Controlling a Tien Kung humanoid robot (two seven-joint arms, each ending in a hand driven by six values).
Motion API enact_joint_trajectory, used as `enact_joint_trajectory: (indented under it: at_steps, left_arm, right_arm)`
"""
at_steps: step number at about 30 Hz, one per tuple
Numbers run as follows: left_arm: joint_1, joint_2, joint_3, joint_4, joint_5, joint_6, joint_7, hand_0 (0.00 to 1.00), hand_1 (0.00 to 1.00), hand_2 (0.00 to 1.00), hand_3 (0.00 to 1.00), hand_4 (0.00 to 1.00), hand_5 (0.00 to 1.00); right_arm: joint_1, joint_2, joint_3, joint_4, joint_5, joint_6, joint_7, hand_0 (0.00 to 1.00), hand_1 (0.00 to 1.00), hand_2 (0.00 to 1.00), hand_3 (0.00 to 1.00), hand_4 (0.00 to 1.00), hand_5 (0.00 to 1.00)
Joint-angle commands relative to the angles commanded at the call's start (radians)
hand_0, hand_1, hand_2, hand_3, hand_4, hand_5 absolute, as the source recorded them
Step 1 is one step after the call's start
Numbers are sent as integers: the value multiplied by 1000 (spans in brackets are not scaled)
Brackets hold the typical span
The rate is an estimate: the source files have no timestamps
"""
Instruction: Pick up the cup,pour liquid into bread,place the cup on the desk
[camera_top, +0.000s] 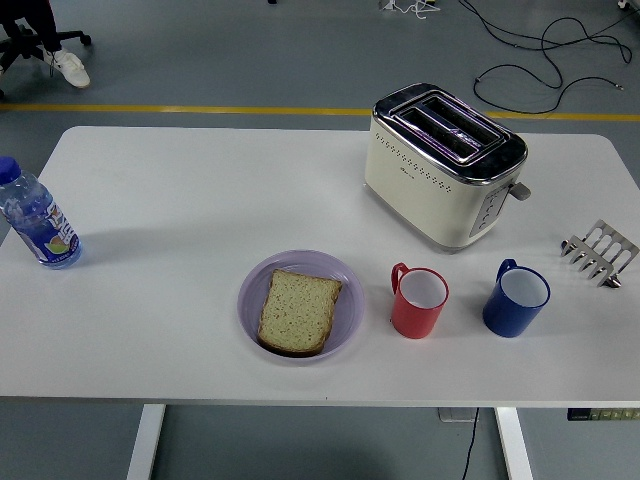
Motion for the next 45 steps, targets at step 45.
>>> enact_joint_trajectory:
  at_steps: [45]
  left_arm:
    - [-11, 5, -9, 0, 26, -7, 0, 366, 356, 455, 760, 673, 998]
  right_arm:
    - [-93, 11, -432, -10, -545, -157, 71, 956, 876, 950, 992, 951, 2]
